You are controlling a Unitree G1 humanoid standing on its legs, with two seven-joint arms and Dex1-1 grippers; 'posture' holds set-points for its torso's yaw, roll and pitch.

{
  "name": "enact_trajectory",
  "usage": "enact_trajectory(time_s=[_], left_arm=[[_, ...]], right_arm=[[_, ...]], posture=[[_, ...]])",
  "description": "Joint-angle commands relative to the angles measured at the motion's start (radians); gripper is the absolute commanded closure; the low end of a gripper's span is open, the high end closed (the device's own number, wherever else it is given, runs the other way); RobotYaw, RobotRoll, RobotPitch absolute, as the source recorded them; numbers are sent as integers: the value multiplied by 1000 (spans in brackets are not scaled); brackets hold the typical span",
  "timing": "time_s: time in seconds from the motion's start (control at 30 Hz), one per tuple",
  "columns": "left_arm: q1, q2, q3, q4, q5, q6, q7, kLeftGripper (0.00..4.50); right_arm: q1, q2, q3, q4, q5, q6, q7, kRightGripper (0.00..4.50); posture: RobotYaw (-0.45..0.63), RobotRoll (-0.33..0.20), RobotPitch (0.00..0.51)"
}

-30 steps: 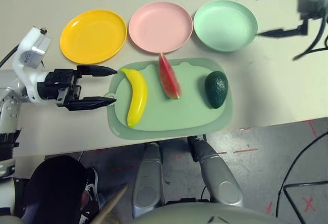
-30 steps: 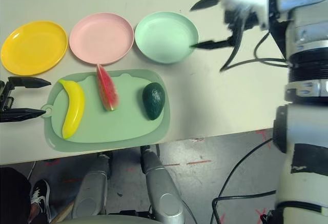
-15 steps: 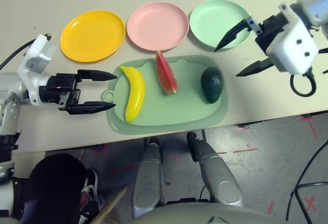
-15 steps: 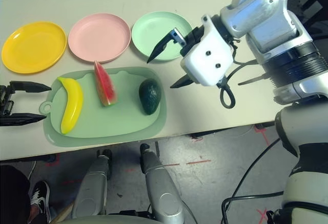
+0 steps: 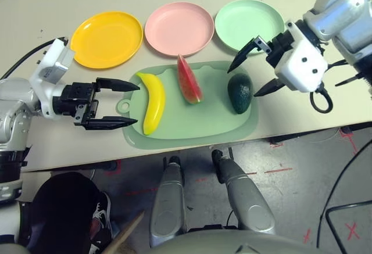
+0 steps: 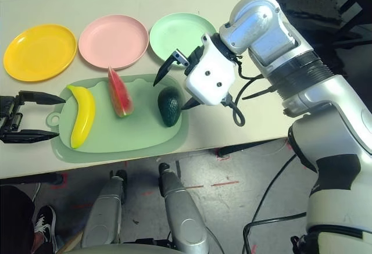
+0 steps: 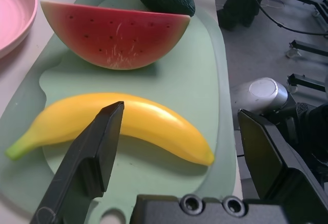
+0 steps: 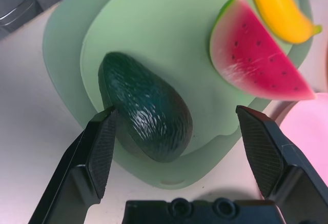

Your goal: Place the fruits into color-matched plates.

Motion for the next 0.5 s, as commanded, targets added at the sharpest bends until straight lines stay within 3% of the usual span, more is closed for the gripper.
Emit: enact_trajectory(time_s=[0.03,0.5], left_arm=[[6,15,-5,-33,4,11,0,0],[1,29,13,-47,-7,36,12,0]], right_arm=[[11,6,-21,-2,-29,10,7,42],[93,28,-20,-50,-34,39,7,42]], posture=[[-39,0,394],[-28,0,403]])
